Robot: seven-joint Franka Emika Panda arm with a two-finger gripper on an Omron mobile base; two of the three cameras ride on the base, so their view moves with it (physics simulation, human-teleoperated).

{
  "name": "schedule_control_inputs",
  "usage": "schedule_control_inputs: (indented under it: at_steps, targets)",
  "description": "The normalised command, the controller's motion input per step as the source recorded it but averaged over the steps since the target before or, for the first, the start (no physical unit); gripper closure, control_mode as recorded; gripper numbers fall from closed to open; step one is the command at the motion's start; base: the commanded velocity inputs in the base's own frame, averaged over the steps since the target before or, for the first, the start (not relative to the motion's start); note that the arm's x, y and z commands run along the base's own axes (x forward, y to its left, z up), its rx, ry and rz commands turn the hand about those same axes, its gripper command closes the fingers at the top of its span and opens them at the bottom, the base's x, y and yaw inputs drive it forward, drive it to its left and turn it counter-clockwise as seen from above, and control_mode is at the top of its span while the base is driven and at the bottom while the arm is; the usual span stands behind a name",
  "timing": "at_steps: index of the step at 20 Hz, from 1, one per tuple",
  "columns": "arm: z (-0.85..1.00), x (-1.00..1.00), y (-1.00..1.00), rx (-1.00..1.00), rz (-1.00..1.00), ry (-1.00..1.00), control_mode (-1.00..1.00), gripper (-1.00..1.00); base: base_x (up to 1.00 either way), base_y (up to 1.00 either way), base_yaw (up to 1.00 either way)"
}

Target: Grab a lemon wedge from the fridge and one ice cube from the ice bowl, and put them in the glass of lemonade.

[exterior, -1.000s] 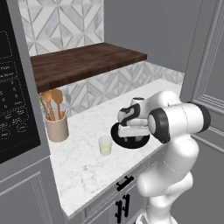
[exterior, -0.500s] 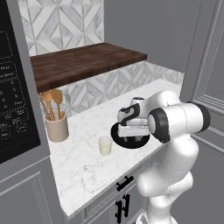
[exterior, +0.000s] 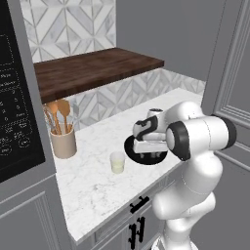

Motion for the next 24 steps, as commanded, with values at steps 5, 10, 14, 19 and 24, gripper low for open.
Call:
schedule_control_inputs:
  at_steps: [5, 10, 14, 19, 24]
  targets:
    - [0.00, 0.00, -0.06, 0.00, 0.00, 0.01, -1.00, -1.00, 0.00, 0.00, 0.00]
    - [-0.01, 0.00, 0.00, 0.00, 0.00, 0.01, -1.00, -1.00, 0.00, 0.00, 0.00]
    - [-0.37, 0.03, 0.00, 0.00, 0.00, 0.00, -1.00, -1.00, 0.00, 0.00, 0.00]
    - [-0.12, 0.00, 0.00, 0.00, 0.00, 0.00, -1.00, -1.00, 0.00, 0.00, 0.00]
    - [0.00, 0.00, 0.00, 0.00, 0.00, 0.00, -1.00, 1.00, 0.00, 0.00, 0.00]
